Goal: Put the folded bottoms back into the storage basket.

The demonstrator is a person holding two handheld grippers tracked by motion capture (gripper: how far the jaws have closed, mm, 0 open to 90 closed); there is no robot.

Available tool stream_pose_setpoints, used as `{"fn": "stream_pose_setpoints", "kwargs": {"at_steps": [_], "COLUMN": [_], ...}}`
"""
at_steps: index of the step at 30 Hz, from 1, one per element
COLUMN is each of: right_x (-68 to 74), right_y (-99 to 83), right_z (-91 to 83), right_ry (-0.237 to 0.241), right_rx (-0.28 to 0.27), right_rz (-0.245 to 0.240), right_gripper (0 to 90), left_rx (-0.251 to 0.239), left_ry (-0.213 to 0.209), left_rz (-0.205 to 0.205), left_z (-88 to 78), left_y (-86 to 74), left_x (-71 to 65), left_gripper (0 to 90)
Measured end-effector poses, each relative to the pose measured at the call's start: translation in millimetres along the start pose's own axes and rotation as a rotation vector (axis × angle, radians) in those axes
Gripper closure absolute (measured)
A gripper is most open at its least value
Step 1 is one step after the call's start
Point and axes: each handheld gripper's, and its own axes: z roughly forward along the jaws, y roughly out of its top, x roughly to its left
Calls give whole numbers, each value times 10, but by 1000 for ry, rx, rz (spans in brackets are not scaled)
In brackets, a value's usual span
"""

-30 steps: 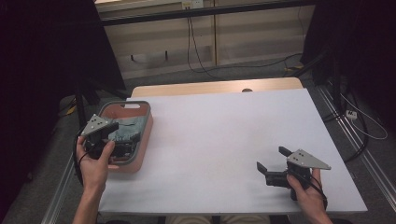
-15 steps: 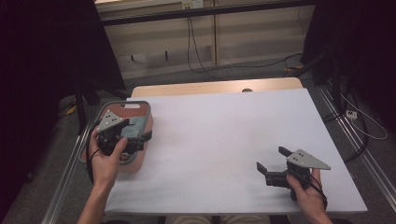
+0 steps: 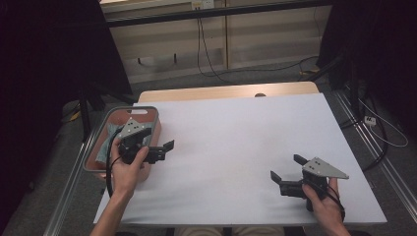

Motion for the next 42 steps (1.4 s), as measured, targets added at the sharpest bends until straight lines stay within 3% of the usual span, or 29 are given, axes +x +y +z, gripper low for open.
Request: {"fn": "stream_pose_setpoints", "kwargs": {"at_steps": [10, 20, 27, 42], "right_x": [0, -1, 3, 3], "right_y": [-1, -3, -3, -6], "right_z": [0, -4, -2, 5], "right_ry": [0, -2, 0, -3], "right_rx": [1, 2, 3, 3], "right_rz": [1, 1, 2, 2], "right_gripper": [16, 16, 15, 15], "left_rx": [41, 46, 30, 66], "left_ry": [-35, -70, -73, -80], "left_rz": [39, 67, 42, 12], "left_z": [98, 159, 182, 246], "left_y": [-93, -191, -297, -554], "left_x": [-129, -239, -275, -302], "left_gripper": [51, 50, 51, 50]}}
